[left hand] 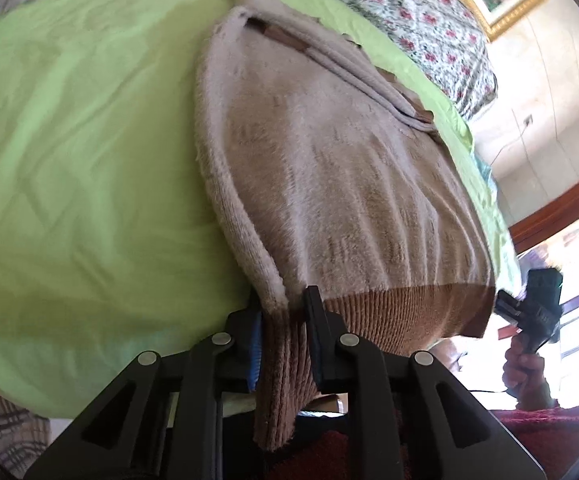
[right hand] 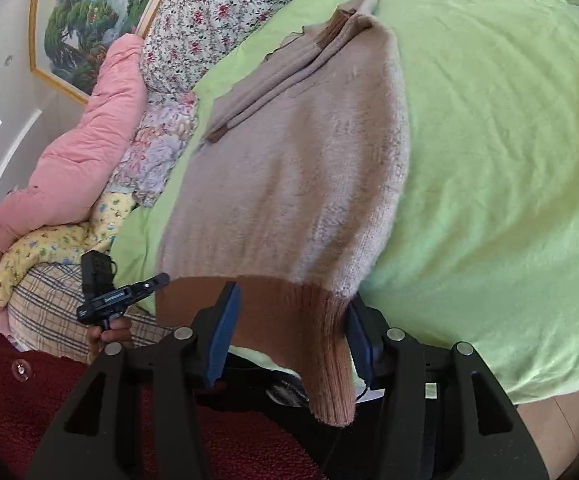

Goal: Fold small clothes
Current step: 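Lift the hem with both grippers and fold it toward the collar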

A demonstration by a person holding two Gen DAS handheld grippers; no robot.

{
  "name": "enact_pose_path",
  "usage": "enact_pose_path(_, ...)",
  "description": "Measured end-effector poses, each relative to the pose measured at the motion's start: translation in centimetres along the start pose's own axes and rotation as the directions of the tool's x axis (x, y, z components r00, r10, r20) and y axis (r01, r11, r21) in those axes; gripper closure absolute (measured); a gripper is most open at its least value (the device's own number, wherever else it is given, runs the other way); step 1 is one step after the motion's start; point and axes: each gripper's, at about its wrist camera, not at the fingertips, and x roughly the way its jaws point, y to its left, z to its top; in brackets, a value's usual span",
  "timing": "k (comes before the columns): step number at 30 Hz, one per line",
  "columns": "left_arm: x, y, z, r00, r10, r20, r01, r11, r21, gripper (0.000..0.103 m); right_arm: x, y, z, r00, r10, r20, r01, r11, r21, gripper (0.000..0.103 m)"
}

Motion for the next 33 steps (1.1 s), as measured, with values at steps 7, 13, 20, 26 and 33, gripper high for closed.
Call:
enact_pose_path(7,0.1,-0.1,-0.5,1.000,-0.017,0.019,0.016,1.000,0.027,0.092,0.0,-1.2,-0.5,1.000,-0.008,-0.011,0.008,1.000,0.018,0.082)
enact_pose_path(13,-2.0,-1.2,0.3,0.997,-0.041,0.072,0.036,0.997,0.073,0.096,-2.6,-1.2,0.2,0.987,0.101,0.125,-0.110,0.991,0.071,0.095)
enact_pose_path(20,-5.7,-2.7,3.7,0.971,-0.106,0.213,0.088,0.991,0.097,0.097,-4.3,1.4,3.8,0.954,0.191,0.230,-0.197,0.980,0.005,0.095)
enact_pose_path(26,-6.5,-4.2,9.3,0.928,-0.139,0.345,0.101,0.987,0.124,0.098,-4.2,2.4,9.2,0.925,0.227,0.303,-0.222,0.974,-0.050,0.095)
enact_pose_path(33,-4.8,-6.2,19.2,0.877,-0.109,0.469,0.051,0.989,0.137,0.098,-2.2,2.7,19.3,0.903,0.188,0.387,-0.172,0.982,-0.078,0.095)
